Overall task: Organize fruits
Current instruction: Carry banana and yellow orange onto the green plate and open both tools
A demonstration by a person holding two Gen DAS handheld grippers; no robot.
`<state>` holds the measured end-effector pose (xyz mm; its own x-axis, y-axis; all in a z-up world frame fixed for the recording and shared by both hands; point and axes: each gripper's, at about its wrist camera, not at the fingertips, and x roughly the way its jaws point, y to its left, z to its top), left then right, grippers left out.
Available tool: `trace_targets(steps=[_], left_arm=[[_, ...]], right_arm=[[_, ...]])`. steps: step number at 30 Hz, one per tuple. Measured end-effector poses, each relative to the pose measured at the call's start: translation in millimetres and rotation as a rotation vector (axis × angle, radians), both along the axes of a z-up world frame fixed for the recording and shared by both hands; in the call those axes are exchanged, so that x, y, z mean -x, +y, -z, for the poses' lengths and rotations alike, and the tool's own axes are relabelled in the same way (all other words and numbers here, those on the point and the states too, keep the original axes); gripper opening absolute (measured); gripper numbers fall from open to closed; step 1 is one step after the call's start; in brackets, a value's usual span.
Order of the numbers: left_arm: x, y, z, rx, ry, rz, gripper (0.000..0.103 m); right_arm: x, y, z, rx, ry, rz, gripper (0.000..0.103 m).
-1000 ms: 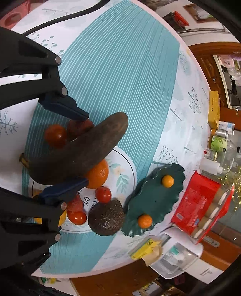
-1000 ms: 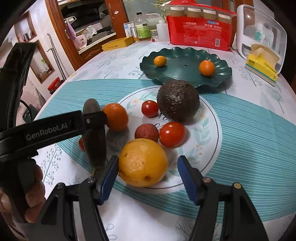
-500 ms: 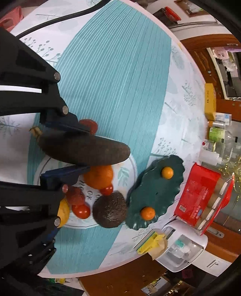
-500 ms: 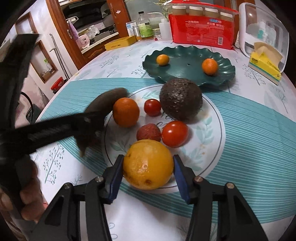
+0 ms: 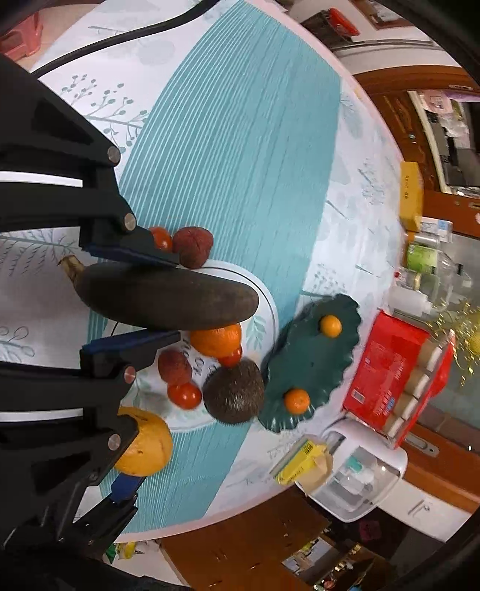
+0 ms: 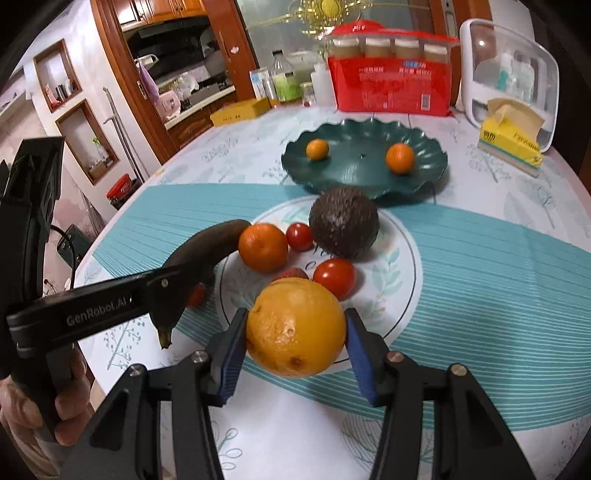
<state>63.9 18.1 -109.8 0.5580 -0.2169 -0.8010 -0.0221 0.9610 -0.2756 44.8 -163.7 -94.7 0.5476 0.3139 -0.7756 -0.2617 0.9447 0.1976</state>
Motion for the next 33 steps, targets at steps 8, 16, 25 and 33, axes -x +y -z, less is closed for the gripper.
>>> trace_targets(steps=[8,16,25,33], left_arm=[[24.4,-8.2,-44.0,-0.019,-0.117,0.036,0.031],[7.0,-12.0,-123.0,-0.081,-0.237,0.074,0.031],[-69.3,-30.0,-213.3,-0.164,-0.371,0.096,0.031],[-168.9,-53.7,-147.8,-0.112,-0.256,0.127,0.031]], right_arm=[[11.9,-1.4,-17.1,-0.002,-0.047,-0.007,0.051],[-15.2,-21.5,-83.6,-0.044,-0.115,-0.002,0.051],[-88.5,-37.4,-214.7,0.053,-0.341,0.064,0.051],[-201.3,-41.1,-150.1,0.106,-0.180,0.118,0.051]])
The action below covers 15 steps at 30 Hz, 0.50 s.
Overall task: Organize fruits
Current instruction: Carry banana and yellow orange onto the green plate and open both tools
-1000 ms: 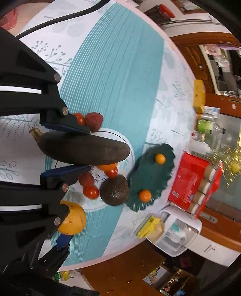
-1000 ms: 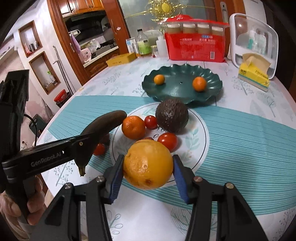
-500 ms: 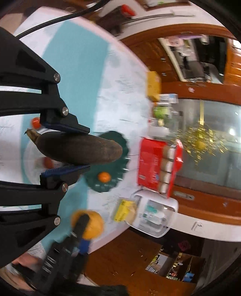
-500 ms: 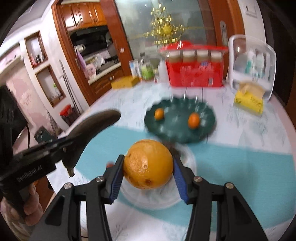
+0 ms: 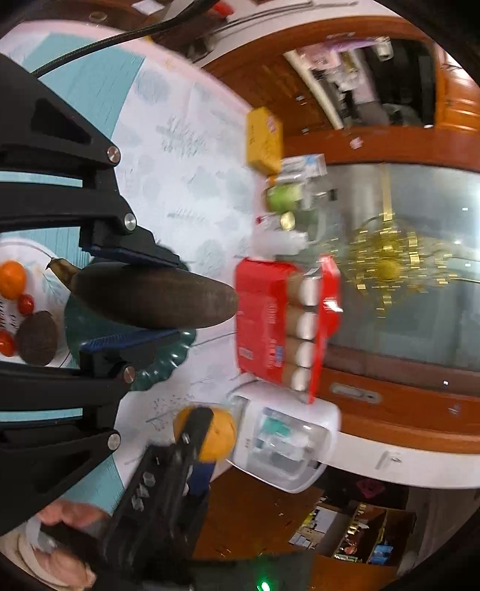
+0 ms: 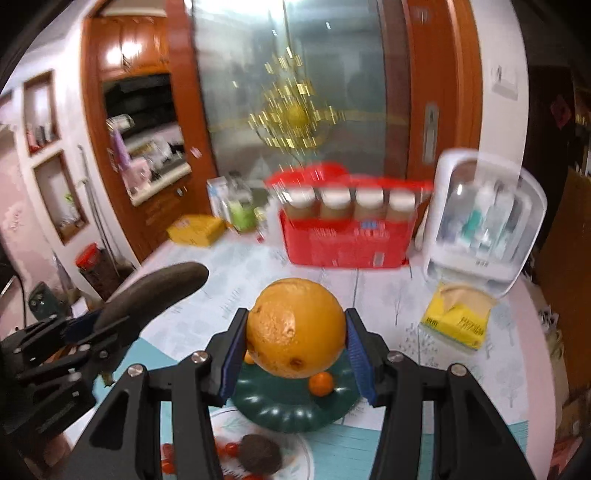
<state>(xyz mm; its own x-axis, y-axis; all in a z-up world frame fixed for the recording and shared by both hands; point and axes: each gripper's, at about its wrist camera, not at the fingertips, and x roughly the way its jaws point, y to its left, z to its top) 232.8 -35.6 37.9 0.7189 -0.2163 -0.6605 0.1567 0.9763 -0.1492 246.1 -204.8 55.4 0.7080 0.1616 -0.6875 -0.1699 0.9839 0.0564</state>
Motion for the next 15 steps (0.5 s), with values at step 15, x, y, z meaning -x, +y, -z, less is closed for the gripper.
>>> trace_targets(steps=[15], left_arm=[[-73.4,-60.0,146.9,-0.049,0.191,0.123,0.032]], right_arm=[[-100.7,-18.1,177.2,-0.037,0.303,0.050,0.052]])
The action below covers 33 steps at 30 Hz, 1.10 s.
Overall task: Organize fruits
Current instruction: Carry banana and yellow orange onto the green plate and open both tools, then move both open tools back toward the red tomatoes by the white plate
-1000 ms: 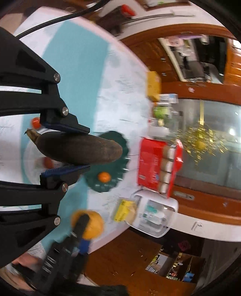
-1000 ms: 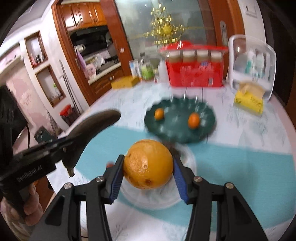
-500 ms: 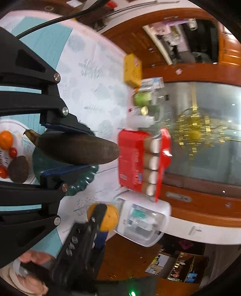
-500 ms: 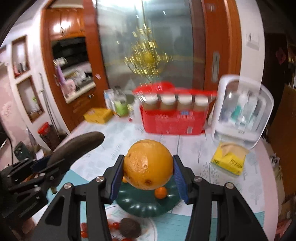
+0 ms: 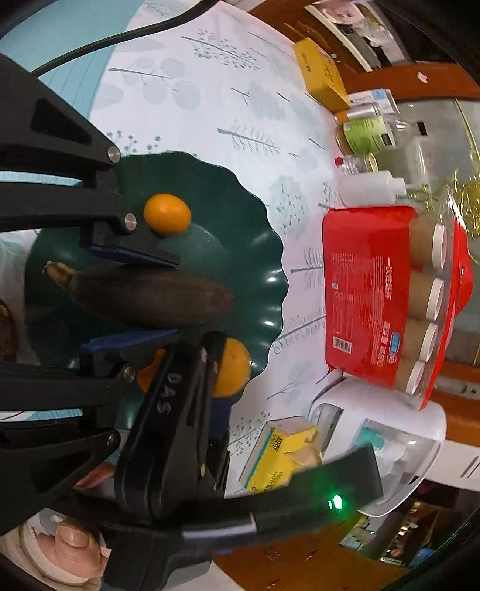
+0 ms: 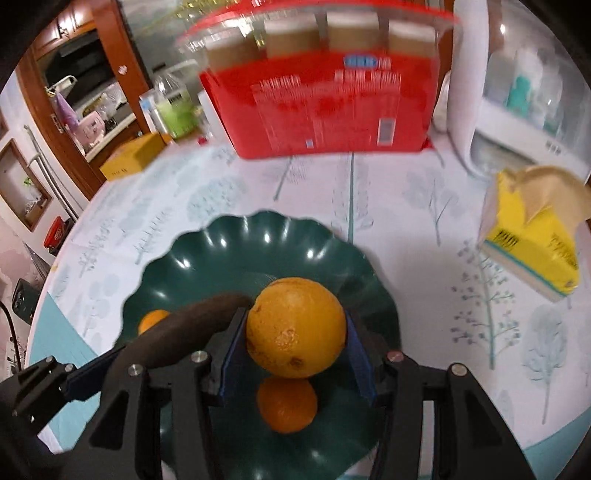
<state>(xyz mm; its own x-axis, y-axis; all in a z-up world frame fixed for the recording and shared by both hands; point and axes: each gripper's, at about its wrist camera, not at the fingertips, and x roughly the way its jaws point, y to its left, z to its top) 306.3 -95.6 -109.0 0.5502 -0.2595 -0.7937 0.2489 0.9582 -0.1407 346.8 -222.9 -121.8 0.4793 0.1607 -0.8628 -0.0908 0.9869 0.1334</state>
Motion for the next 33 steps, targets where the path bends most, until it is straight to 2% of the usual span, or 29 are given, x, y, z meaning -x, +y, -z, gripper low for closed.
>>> trace_targets(steps=[2,4,6,8,10,13,17,26,29,33], left_arm=[[-1.2,-2.2,3.1,-0.006,0.004,0.012,0.033],[-0.7,-2.6,1.7,-0.012,-0.003,0.012,0.038],[-0.8,0.3,-0.8,-0.017,-0.008,-0.005,0.054],[1.3,4.8,-5.4,-0.003,-0.016,-0.019,0.061],[4.8,7.7,-11.2,0.016,-0.021,-0.016,0.062],[12.0,9.2,-20.8,0.003,-0.035,-0.022,0.066],[22.4,10.0,-31.8,-0.011,-0.053,-0.019,0.078],[42.3,15.8,-50.9,-0.028,-0.025,-0.028,0.079],[59.2,20.3,-66.8,-0.032,-0.009,-0.019,0.086],[94.2,26.9,-98.3,-0.063,-0.070,-0.022,0.092]], right_arm=[[-0.9,0.0,5.7,-0.001,0.009,-0.007,0.054],[0.7,-1.3,4.9,-0.002,0.001,-0.012,0.054],[2.5,-2.0,1.1,-0.006,0.003,-0.012,0.053],[5.5,-3.8,-5.3,-0.005,-0.011,-0.010,0.054],[8.8,-5.6,-13.4,-0.012,-0.026,-0.016,0.054],[16.4,-4.4,-29.2,-0.015,-0.055,-0.026,0.054],[24.6,-0.1,-42.7,0.004,-0.087,-0.038,0.054],[42.5,4.3,-58.3,0.010,-0.091,-0.037,0.054],[58.6,1.9,-75.0,-0.006,-0.096,-0.026,0.054],[87.3,3.9,-107.3,0.007,-0.136,-0.033,0.054]])
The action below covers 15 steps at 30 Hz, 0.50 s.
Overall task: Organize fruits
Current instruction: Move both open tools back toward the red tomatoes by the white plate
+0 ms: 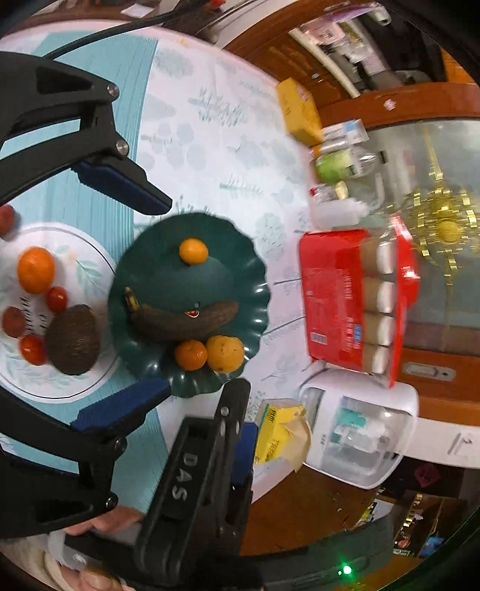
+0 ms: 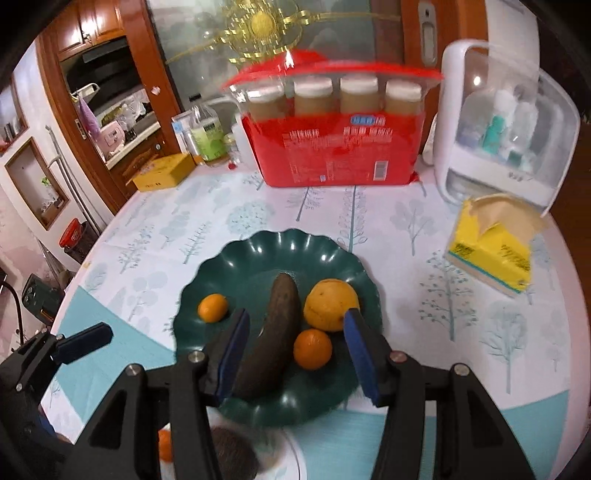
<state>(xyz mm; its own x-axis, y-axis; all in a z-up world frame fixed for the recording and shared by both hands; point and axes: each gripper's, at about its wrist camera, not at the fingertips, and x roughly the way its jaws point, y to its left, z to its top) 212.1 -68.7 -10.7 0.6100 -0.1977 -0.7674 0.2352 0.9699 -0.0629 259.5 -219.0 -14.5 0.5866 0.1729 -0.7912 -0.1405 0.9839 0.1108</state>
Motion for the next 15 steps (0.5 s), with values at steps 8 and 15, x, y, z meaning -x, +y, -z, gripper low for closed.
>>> trace_targets(steps=[8,15], left_arm=[[65.8,29.9,-54.5,-0.019,-0.111,-0.035,0.097],[111.5,61.1,-79.3,-0.027,-0.174,-0.086,0.098]], right_arm=[[73.5,13.7,-70.2,0.014,-0.135,-0.061,0.066],[124.8,24.6,-102.2,-0.010,-0.216,-0.106,0.071]])
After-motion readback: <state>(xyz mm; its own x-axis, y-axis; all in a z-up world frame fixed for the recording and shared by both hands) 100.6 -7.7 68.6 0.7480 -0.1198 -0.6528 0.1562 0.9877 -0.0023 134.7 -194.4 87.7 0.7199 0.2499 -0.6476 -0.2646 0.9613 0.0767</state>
